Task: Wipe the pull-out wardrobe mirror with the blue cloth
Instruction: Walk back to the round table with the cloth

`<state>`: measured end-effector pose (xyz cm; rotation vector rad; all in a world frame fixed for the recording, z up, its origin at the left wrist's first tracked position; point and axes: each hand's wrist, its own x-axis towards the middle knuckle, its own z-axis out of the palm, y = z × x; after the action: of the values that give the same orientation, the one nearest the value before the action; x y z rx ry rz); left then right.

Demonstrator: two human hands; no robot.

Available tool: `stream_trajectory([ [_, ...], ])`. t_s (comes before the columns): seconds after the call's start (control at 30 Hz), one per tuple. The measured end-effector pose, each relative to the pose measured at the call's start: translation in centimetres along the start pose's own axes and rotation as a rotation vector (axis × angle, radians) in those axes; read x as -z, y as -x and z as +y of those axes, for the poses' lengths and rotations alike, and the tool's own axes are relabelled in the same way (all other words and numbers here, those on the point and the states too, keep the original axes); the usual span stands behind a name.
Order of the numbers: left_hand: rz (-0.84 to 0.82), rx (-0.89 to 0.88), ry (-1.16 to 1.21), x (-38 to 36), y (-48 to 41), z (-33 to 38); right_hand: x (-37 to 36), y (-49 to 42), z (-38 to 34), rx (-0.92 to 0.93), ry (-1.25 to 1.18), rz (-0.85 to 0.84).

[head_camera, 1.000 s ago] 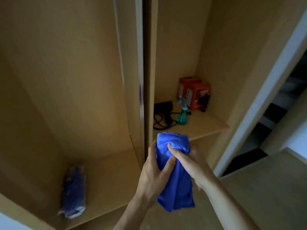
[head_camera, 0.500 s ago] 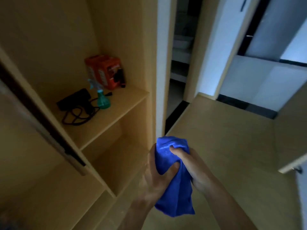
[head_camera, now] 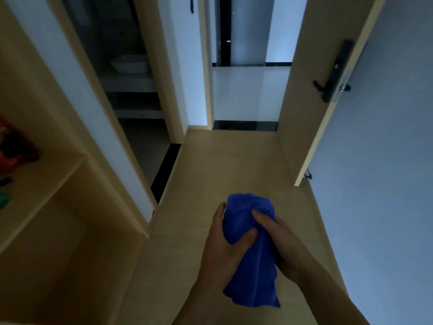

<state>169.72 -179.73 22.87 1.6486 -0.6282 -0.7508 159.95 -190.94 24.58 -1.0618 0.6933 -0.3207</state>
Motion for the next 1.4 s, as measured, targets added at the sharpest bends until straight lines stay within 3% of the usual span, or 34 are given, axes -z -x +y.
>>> stream_trajectory([
  [0.27,-0.295,-0.045,-0.046,-10.9,-0.6,1.9,10.0,5.3,-0.6,0.108,-0.099,0.289],
  [0.67,-0.888,-0.081,-0.11,-25.3,0.4,2.4,18.4,15.0,2.5,0.213,-0.255,0.982],
  [1.03,-1.534,-0.063,-0.241,-30.9,4.7,0.5,15.4,22.1,7.6,0.272,-0.544,1.518],
  [1.4,-1.951,-0.126,-0.364,-32.1,18.9,-1.8,8.1,32.9,14.1,0.405,-0.719,1.937],
])
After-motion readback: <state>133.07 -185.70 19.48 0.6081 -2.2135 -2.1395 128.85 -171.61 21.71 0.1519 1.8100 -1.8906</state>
